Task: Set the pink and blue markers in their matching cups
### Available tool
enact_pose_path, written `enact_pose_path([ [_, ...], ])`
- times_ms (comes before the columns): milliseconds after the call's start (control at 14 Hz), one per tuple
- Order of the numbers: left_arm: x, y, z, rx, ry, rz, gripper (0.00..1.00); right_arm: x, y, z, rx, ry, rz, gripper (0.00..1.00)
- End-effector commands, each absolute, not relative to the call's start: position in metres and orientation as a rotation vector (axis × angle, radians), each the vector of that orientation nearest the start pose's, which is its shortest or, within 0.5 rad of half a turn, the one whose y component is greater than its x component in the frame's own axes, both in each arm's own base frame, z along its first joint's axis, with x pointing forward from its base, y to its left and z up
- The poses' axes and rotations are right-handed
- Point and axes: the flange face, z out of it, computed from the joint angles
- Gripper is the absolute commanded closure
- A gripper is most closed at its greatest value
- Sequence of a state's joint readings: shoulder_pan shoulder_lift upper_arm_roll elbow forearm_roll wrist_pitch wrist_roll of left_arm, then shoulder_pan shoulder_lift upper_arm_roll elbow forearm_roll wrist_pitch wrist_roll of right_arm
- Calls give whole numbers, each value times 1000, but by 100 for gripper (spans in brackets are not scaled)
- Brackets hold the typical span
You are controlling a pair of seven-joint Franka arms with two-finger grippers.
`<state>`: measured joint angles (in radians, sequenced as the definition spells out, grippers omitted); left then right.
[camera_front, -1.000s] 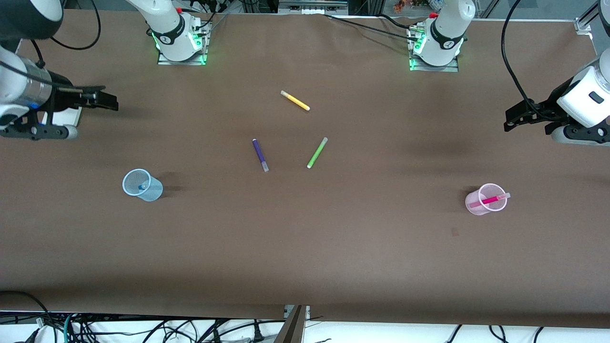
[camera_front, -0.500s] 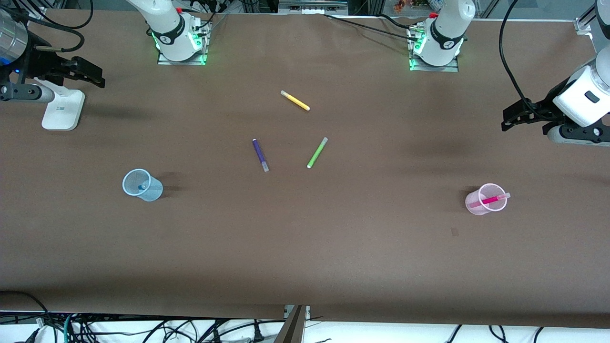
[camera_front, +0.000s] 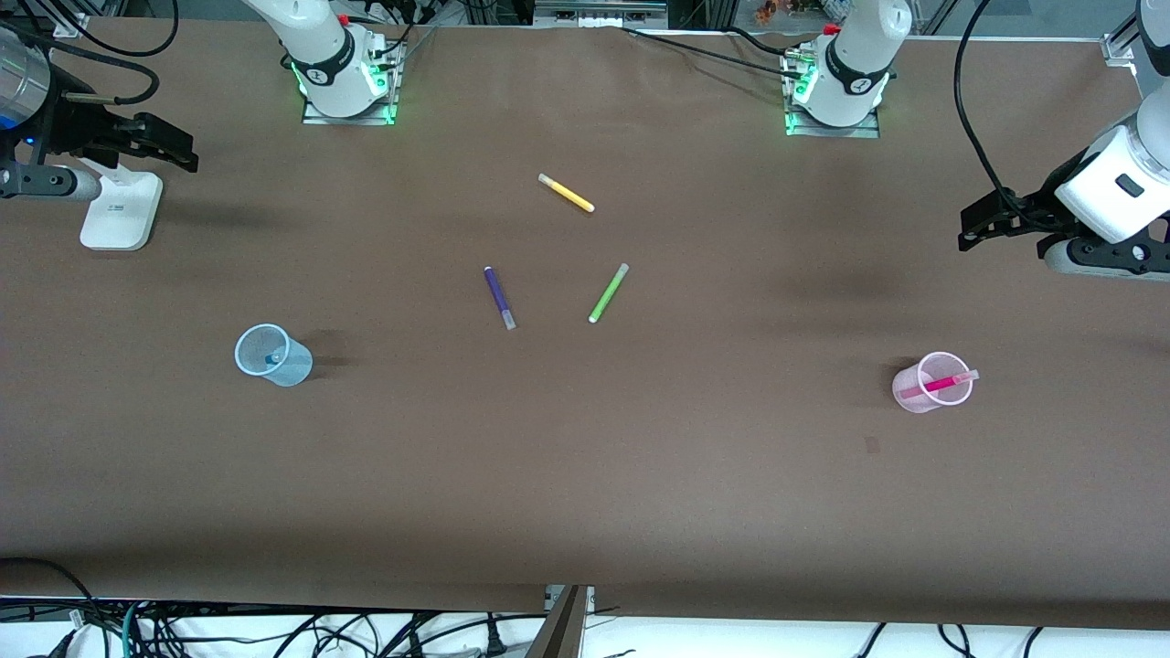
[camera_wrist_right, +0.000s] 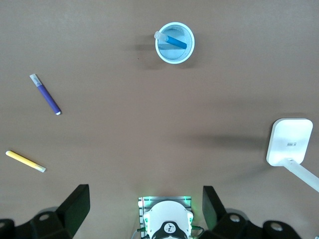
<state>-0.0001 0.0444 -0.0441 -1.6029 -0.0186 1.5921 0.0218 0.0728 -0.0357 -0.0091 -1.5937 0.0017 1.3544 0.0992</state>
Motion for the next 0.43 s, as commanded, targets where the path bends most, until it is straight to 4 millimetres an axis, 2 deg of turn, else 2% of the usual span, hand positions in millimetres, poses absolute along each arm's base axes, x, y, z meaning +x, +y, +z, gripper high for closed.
enact_pose_path([
  [0, 561, -27, 589, -3165, 134, 61, 0, 522, 29, 622, -3151, 41, 299, 0],
  [357, 563, -32, 588, -3163, 145, 49, 0, 522, 27, 622, -3150, 48, 304, 0],
])
